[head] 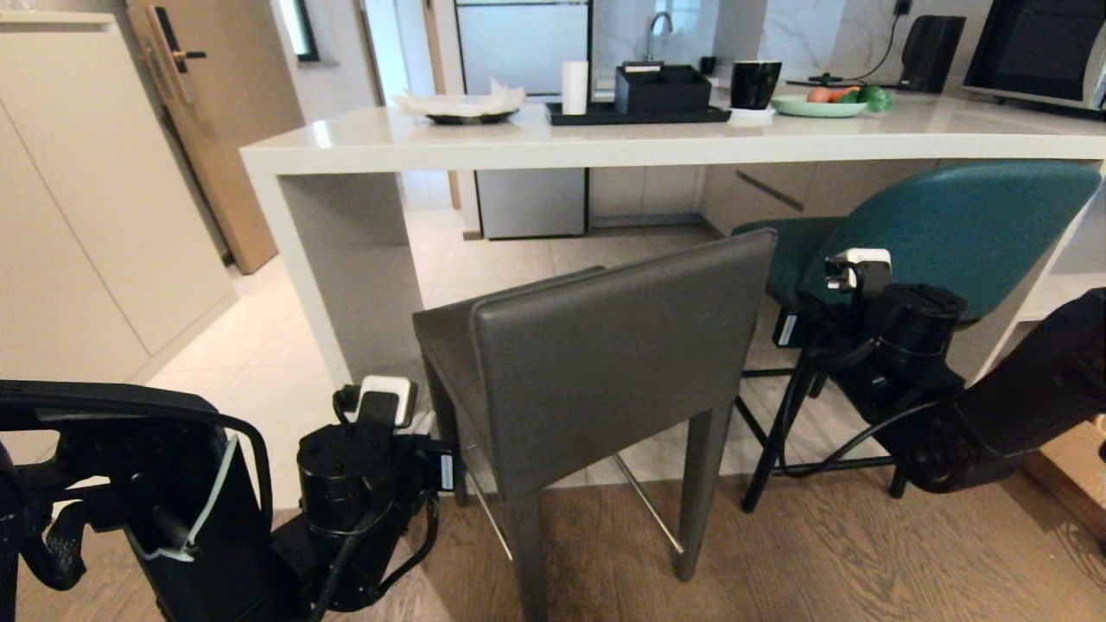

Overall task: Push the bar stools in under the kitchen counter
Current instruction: Push the gray chair back under the dining table

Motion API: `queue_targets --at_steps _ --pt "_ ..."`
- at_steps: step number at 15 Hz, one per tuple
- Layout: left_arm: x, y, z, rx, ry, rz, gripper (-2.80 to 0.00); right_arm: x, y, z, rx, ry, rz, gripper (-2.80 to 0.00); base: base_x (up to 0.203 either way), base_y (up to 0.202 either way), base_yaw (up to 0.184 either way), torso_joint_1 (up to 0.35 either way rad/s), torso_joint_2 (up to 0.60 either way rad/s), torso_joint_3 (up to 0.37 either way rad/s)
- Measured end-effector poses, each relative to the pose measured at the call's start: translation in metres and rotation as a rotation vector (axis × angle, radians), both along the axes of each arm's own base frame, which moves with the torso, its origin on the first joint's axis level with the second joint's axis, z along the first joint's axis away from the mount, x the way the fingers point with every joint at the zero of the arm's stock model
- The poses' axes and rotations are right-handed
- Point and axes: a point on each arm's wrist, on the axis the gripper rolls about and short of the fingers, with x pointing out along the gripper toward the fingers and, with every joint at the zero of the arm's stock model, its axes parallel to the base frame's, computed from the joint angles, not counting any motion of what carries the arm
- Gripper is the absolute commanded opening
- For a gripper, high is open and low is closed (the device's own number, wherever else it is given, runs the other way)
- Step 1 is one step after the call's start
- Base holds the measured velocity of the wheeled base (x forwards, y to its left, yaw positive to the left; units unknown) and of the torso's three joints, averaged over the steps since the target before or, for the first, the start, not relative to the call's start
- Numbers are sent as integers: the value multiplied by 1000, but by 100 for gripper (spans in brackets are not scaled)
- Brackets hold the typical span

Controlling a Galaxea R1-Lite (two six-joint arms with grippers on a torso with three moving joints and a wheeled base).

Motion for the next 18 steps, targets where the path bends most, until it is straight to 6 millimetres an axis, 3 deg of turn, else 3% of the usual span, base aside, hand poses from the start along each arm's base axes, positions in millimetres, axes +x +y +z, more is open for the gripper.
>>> queue_targets --at_steps 3,8,12,18 --pt "1 -3 8 -20 -32 -3 -280 30 -7 10 -2 -5 6 -280 0 0 0 0 0 0" --pt "12 -21 36 -96 -132 -14 -280 58 11 -12 -13 55 100 -280 0 0 0 0 0 0" --pt "12 -26 38 -110 -131 -17 -280 53 44 -28 -22 88 185 -280 0 0 0 0 0 0" --pt "21 -6 34 -100 -121 52 -280 19 75 -35 -25 87 271 -280 0 0 0 0 0 0"
